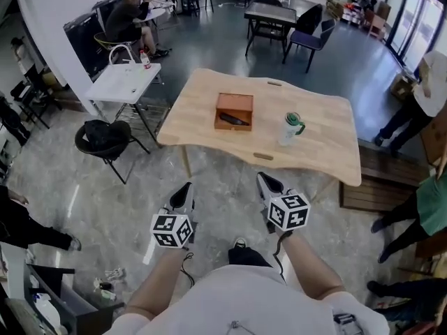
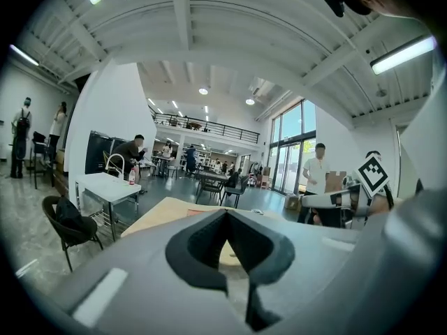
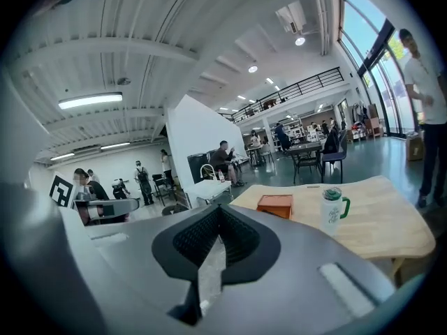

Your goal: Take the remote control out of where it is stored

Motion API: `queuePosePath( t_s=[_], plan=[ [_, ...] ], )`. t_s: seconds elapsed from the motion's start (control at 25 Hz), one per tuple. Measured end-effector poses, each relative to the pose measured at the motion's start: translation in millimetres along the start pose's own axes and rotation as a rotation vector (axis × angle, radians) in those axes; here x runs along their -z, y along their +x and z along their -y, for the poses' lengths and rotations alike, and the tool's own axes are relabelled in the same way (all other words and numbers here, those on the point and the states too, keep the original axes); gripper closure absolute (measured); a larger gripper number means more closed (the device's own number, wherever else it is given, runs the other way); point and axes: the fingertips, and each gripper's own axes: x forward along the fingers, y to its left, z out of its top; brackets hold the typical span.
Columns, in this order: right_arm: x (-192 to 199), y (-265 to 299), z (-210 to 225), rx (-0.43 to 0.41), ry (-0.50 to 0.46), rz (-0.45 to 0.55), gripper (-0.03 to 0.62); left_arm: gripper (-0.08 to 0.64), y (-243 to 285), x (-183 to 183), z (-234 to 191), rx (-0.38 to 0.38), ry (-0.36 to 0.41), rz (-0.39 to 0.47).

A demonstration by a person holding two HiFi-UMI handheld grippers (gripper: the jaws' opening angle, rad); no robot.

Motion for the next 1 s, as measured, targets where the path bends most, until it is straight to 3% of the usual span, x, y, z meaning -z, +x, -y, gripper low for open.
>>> queuePosePath(
  t_s=[0.36, 0.68, 1.0],
  plan=[
    [-48, 95, 77, -0.022, 0.019, -0.011, 0.565, 0.558, 120, -39, -17, -0.018, 0.017, 0.005],
    [-55, 156, 116, -0.024, 0.043, -0.034, 0.565, 0.56, 189, -41, -45, -0.023, 0.024, -0.018],
    [-65, 223, 159, 0.062, 0.067, -0.067, 0.566, 0.56, 297, -49, -84, 0.083, 0.01, -0.048]
  ],
)
